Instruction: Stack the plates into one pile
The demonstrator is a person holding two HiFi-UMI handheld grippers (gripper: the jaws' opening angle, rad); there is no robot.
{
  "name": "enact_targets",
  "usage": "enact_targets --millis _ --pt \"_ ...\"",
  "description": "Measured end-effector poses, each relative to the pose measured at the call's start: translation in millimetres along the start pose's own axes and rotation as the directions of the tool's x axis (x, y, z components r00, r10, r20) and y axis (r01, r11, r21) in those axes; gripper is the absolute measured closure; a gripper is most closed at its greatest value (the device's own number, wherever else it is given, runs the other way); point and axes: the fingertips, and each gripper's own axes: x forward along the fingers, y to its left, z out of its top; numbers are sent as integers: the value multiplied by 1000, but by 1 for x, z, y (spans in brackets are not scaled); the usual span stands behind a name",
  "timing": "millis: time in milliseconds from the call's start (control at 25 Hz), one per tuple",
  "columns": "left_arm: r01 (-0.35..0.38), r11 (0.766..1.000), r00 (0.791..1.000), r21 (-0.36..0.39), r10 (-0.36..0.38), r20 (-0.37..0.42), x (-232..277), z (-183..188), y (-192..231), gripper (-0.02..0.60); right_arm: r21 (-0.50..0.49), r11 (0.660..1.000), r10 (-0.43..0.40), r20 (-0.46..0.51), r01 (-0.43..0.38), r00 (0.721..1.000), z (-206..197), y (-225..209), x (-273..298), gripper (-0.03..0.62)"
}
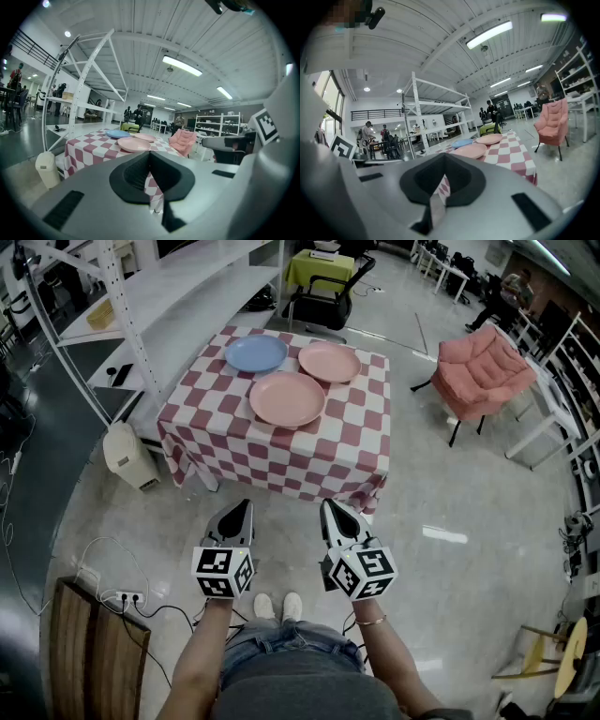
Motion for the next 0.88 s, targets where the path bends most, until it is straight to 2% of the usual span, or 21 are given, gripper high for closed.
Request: enact_targets --millis 320,480,880 --pt "-14 1000 1000 7 14 20 3 3 -7 566 0 1000 5 5 -5 1000 -3 -6 -5 585" --pt "-29 999 999 -14 29 26 6 6 -6 566 32 999 21 18 -21 1000 -5 -12 -5 585" --pt "-78 996 997 -31 78 2 12 -6 -8 566 69 996 62 18 -63 998 -3 -28 -4 585"
